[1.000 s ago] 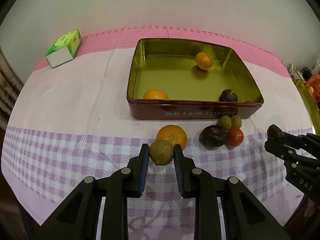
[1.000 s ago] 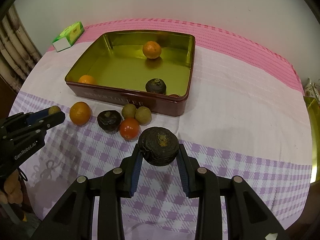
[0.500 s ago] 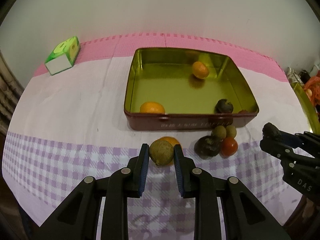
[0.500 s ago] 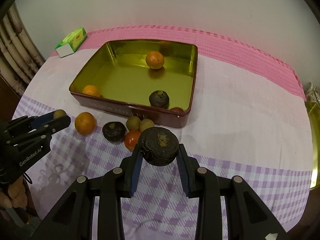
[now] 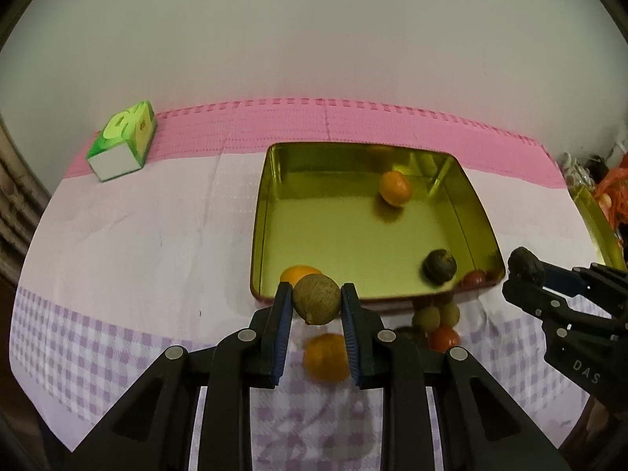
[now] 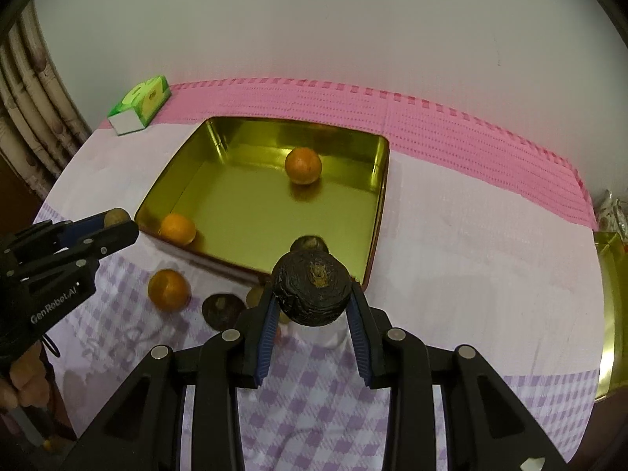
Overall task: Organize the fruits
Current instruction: 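Lift and carry the plum and olive-green fruit over the red tin with both tools, then open the left tool over the tin while the right tool releases the plum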
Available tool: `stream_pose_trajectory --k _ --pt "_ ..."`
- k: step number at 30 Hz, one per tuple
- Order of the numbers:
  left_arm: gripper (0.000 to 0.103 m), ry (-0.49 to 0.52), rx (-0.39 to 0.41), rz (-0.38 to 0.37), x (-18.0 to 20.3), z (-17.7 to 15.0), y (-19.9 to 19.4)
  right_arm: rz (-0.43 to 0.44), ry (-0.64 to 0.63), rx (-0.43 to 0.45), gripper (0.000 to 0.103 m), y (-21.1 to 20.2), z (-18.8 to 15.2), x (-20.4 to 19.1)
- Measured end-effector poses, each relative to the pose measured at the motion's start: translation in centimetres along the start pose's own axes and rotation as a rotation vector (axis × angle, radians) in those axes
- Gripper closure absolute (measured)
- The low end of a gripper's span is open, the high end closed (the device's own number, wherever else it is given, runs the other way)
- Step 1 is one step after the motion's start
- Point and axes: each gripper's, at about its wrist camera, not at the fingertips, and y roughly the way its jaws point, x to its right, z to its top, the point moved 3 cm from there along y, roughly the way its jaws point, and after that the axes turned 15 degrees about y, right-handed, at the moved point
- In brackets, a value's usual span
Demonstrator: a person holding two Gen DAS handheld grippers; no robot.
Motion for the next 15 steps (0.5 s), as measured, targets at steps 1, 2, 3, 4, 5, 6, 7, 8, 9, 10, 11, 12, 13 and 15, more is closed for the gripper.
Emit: stream_pose_trajectory --k 1,2,3,4,5,6,7,8,9,10,11,12,13,15 --pt "0.077 -0.002 0.002 -0.002 -0.1 0.2 0.1 0.0 0.001 0.002 0.072 0.1 0.3 0.0" --pt "0.077 -0.003 -0.001 -0.003 -0.3 0.4 0.4 0.002 0.003 0.003 0.072 0.2 0.4 0.0" --pt "0.077 -0.004 -0.007 -0.006 -0.4 0.5 0.7 0.006 0.005 0.002 0.072 0.5 0.7 -0.1" --pt "0.077 -0.008 -0.012 -0.011 -0.5 0.7 1.1 0.01 0.008 -0.003 0.072 0.8 0.9 -0.2" --pt "0.077 -0.01 -0.018 -0.013 -0.6 0.8 1.5 0.012 0.012 -0.008 0.072 1.2 1.1 -0.2" --pt "0.077 -0.015 -0.026 -0.012 -0.5 1.0 1.8 0.013 0.013 -0.014 0.072 1.6 1.3 -0.3" --pt "0.077 -0.018 -0.029 -0.017 -0.5 1.1 2.1 0.011 0.013 -0.02 0.072 2.0 1.4 -0.3" --pt "0.077 -0.018 -0.032 -0.019 -0.5 1.2 2.4 0.009 0.012 -0.027 0.072 2.4 1.5 -0.5" --pt "0.077 -0.015 -0.036 -0.016 -0.5 1.3 2.7 0.008 0.011 -0.032 0.072 2.8 1.6 -0.6" --pt "0.077 -0.012 -0.04 -0.014 -0.5 1.3 3.0 0.006 0.009 -0.036 0.072 3.1 1.8 -0.6" --pt "0.077 -0.008 -0.043 -0.013 -0.4 1.4 3.2 0.005 0.007 -0.042 0.072 3.4 1.9 -0.7" --pt "0.077 -0.006 -0.048 -0.014 -0.3 1.4 3.5 0.002 0.005 -0.048 0.072 3.9 2.0 -0.7" --pt "0.077 -0.007 -0.053 -0.018 -0.3 1.5 3.7 0.002 0.006 -0.053 0.072 4.2 2.1 -0.8" --pt "0.077 -0.003 -0.06 -0.021 -0.2 1.6 4.3 0.0 0.007 -0.063 0.072 4.8 2.4 -0.8"
